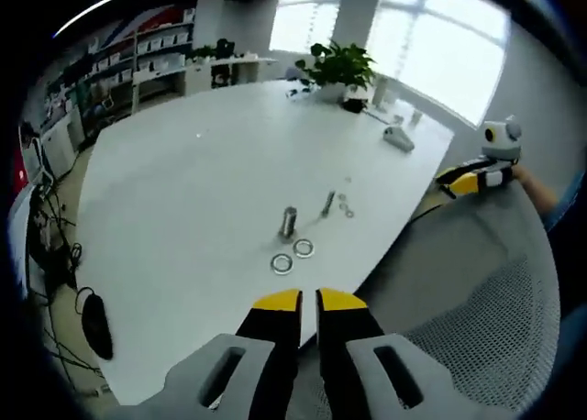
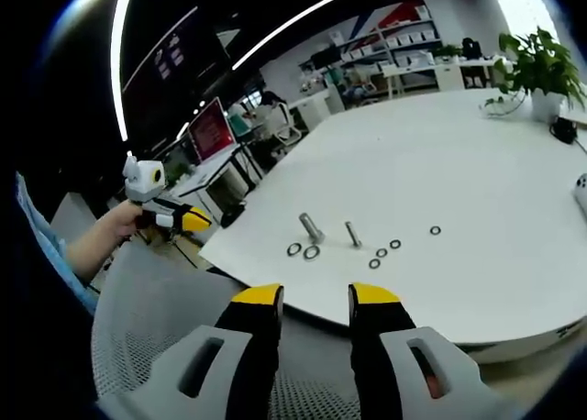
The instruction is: Place the washer onto the threaded stud by aligning its center hole with the stud, sliding it down to the base, and recovering from edge contact or off-axis alignment until the washer reaches the visible bottom stop.
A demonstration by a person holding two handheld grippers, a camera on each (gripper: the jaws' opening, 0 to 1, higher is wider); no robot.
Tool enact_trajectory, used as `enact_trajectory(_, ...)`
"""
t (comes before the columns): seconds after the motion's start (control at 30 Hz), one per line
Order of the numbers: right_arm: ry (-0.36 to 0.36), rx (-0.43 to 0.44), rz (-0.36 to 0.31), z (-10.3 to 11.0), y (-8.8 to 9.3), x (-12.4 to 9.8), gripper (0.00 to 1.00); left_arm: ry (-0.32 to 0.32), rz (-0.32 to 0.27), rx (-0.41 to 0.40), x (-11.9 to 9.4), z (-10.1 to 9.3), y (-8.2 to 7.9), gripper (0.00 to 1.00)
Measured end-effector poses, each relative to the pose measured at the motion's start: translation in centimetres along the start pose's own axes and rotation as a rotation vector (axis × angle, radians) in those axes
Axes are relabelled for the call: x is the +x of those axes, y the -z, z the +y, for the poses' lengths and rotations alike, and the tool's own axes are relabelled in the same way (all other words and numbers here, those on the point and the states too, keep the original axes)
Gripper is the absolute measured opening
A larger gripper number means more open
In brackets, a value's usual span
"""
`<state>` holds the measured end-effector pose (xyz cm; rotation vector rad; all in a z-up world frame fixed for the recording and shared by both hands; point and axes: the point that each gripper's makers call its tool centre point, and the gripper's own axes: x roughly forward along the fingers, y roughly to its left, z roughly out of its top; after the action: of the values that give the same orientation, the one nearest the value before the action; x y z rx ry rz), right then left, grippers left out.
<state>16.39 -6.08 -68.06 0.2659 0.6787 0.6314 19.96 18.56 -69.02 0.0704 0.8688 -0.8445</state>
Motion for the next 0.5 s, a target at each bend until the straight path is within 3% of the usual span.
enact_trajectory(0.03,0.001,0.002,-0.004,0.0,0.0,0.0,0.31,0.02,0.03,-0.03,0.4,-0.1,0.2,0.04)
enact_trajectory(0.23,-0.003,0.005,-0.01,0.1,-0.2,0.0,0.32,0.044,0.152,0.143,2.5,0.5,0.6,0.05)
enact_trajectory(0.4,-0.008,0.001,-0.012,0.2,-0.2,0.0,0.32,0.009,0.248,0.278,4.5,2.9,0.9,0.12)
enact_trajectory(0.5,-0.011,0.0,-0.013,0.3,-0.2,0.0,0.32,0.023,0.282,0.302,6.0,3.2,1.1,0.18)
